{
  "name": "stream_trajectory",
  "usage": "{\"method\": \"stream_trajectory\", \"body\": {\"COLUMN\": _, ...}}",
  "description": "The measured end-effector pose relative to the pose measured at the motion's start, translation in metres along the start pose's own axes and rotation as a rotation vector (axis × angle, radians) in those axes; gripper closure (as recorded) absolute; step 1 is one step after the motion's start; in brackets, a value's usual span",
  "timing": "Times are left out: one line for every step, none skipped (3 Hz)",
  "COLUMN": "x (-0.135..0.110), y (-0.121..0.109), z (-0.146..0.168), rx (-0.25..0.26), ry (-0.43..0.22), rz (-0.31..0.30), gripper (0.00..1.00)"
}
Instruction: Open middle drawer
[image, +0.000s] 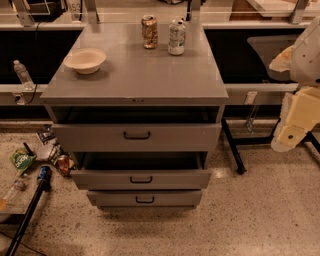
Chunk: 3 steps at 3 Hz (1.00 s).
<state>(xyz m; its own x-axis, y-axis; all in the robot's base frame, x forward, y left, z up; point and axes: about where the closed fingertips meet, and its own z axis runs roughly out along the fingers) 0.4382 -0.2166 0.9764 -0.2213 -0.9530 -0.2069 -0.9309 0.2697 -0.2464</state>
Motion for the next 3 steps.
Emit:
{"method": "stream_trajectory", "body": {"x": 0.000, "y": 0.000, "z": 0.000, "rx": 0.000, "ry": 0.000, "rz": 0.000, "gripper": 0.00}}
{"method": "stream_trajectory", "body": {"x": -0.010, "y": 0.002, "z": 0.029, "rx": -0.017, "ry": -0.044, "rz": -0.020, "gripper": 0.00}}
{"method": "stream_trajectory", "body": {"x": -0.020, "y": 0.010, "z": 0.088, "rx": -0.068, "ry": -0.119, "rz": -0.041, "gripper": 0.00}}
